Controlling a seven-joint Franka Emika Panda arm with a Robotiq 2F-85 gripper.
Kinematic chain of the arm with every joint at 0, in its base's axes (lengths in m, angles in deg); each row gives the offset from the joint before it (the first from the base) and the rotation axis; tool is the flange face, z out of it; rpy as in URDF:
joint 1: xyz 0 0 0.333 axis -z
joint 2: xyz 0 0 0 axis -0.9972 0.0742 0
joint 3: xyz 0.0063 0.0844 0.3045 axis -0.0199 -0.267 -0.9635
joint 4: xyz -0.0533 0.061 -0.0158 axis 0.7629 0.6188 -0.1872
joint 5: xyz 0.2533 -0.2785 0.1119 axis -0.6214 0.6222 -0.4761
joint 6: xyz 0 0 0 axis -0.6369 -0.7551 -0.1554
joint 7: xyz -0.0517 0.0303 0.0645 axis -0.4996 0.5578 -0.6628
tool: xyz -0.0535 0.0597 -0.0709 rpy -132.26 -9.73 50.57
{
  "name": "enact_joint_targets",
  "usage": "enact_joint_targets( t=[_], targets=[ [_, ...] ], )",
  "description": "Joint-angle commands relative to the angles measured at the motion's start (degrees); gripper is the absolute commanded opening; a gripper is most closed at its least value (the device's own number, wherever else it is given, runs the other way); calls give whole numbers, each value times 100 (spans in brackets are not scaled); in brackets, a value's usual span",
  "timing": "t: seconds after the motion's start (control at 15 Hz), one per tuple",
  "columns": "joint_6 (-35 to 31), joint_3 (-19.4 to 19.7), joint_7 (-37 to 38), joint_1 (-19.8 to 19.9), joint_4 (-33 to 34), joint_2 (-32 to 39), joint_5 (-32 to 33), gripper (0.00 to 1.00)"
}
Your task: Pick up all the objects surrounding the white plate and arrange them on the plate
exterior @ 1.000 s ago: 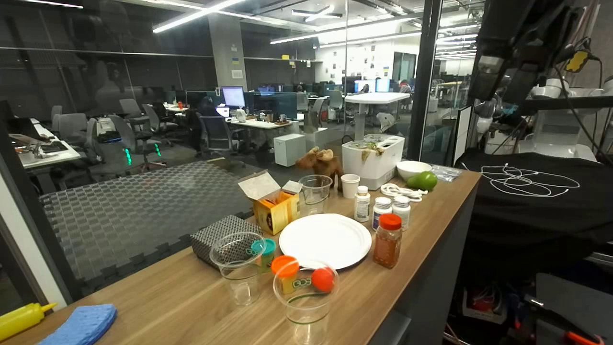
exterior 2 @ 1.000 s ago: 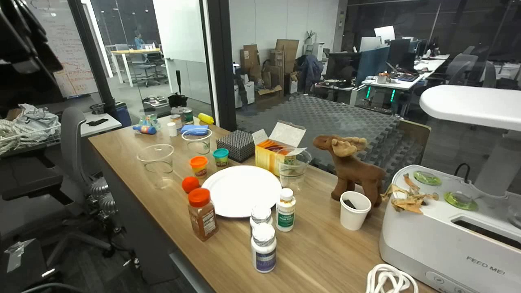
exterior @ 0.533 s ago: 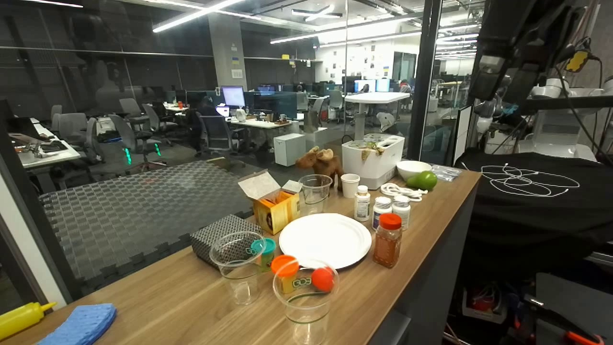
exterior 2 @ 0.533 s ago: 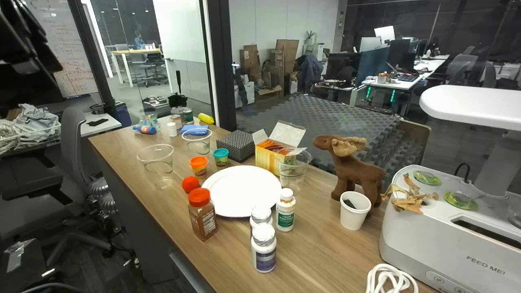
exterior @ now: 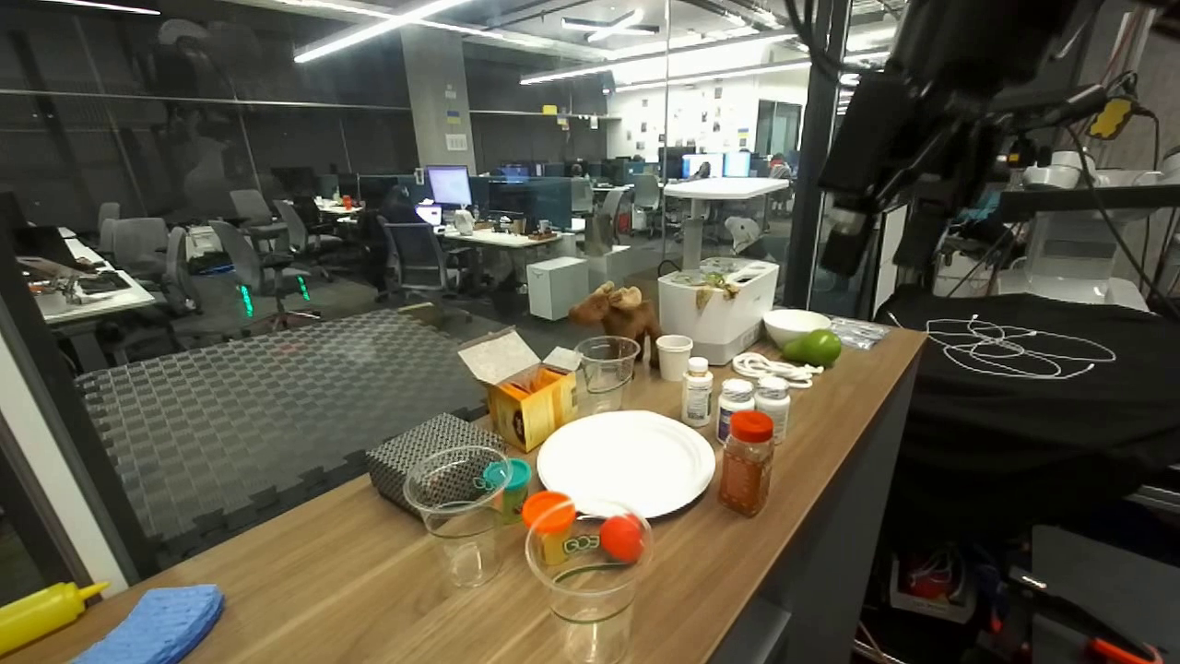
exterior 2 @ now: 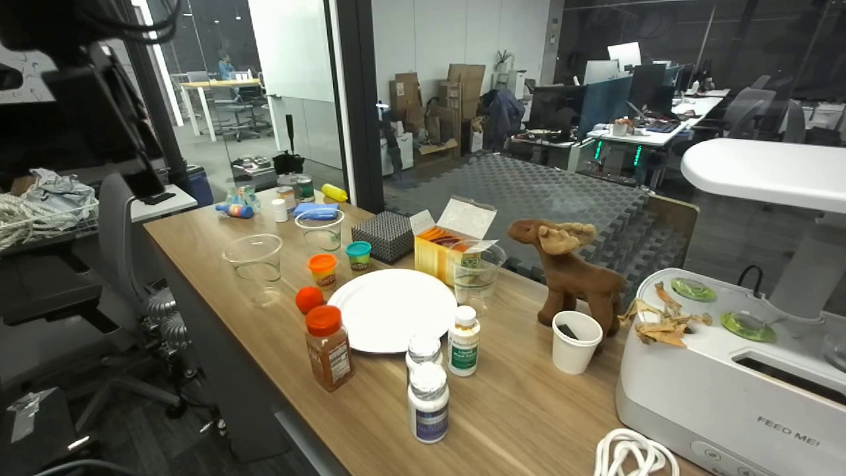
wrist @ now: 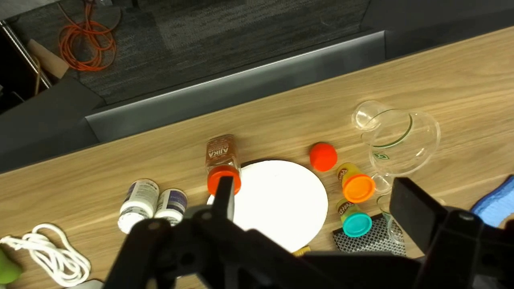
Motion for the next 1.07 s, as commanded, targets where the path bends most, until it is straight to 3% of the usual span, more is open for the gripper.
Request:
enact_joint_targets(
  t=[0.0,0.4,1.0],
  targets=[
    [-733,-135,286,188,542,1446,55,100],
    [-957,-131,843,232,1868,3361,517,100],
    [-569,-4,1301,-510,4041,5365,1041,100]
  ],
)
